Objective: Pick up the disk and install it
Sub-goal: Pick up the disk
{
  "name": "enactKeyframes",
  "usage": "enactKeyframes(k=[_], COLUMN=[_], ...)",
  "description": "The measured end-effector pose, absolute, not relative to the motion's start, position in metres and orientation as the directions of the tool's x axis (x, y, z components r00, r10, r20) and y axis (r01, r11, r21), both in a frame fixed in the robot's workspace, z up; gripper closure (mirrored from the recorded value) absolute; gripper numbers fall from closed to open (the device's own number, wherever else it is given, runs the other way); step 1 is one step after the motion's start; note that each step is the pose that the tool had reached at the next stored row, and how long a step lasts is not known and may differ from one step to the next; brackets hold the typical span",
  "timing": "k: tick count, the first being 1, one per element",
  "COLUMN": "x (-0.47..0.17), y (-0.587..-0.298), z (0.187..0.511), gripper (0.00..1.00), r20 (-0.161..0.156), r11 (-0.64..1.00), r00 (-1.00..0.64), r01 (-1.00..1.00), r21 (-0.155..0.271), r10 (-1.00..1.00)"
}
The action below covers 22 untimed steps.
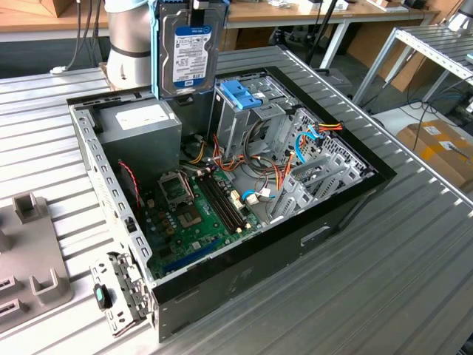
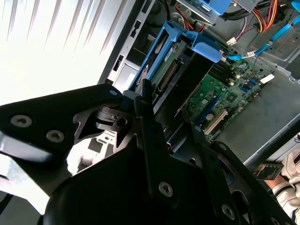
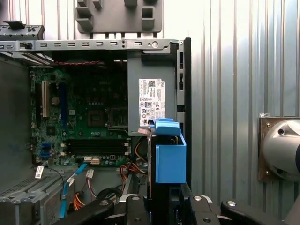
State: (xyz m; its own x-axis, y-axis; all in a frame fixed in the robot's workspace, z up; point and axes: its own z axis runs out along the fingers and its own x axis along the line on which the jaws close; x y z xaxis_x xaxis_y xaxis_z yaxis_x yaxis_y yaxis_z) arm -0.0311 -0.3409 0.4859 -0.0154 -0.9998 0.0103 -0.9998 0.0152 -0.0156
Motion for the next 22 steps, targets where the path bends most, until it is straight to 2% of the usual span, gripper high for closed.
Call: enactKeyframes(k=[22], x=[-0.02], y=[-0.34], z=[0.485], gripper=[0.65], r20=[0.01], r11=[0.015], r00=[-0.015], r01=[-1.0], r21=[-0.016], r10=[-1.0])
